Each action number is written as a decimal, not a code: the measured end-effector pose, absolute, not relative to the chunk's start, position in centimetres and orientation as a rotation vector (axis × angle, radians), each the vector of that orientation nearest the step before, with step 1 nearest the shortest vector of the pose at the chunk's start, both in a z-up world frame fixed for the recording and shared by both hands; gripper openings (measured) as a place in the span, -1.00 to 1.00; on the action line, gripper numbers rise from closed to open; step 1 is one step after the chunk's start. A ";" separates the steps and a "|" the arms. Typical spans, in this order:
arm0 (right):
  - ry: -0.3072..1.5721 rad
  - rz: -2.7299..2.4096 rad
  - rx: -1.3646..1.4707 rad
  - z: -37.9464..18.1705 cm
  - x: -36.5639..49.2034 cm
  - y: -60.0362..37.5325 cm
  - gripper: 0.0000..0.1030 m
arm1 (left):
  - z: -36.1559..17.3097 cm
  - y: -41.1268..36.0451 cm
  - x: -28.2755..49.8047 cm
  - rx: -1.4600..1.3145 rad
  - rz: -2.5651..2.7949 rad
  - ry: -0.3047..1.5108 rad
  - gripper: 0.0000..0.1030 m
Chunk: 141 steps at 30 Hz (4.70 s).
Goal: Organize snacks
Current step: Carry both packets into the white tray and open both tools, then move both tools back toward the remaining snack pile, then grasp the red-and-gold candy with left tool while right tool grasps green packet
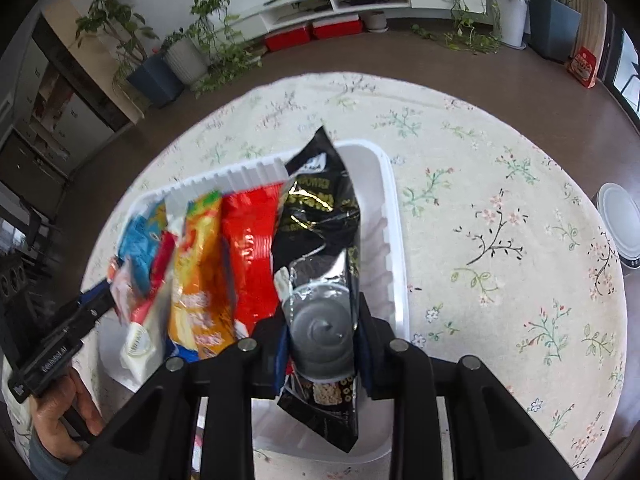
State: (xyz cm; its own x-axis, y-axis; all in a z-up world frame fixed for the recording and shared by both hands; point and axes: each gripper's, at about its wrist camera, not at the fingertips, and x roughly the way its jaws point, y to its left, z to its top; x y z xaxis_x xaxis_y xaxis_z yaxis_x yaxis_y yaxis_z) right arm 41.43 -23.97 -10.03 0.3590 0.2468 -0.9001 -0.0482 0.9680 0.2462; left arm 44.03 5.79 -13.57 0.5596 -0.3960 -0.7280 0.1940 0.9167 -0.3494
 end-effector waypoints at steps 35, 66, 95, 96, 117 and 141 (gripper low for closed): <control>1.110 0.171 0.158 -8.0 39.1 -23.9 0.01 | -12.3 5.2 42.9 -0.229 -0.368 0.863 0.31; 0.966 0.221 0.413 -6.6 23.5 -28.3 0.48 | -9.1 4.0 22.6 -0.117 -0.288 0.768 0.99; 1.026 0.389 0.103 -6.7 18.0 -18.8 0.34 | -11.2 -1.1 17.2 0.025 -0.548 0.962 0.99; 1.041 0.394 0.091 -7.0 18.2 -18.4 0.31 | -11.0 -1.4 17.1 0.071 -0.569 0.959 0.99; 1.157 0.423 0.125 -10.0 20.0 -18.4 0.27 | -15.5 -6.5 15.2 0.694 -1.089 1.007 0.52; 1.175 0.411 0.093 -10.6 21.9 -17.1 0.27 | -15.8 -6.5 15.8 0.679 -1.132 1.021 0.30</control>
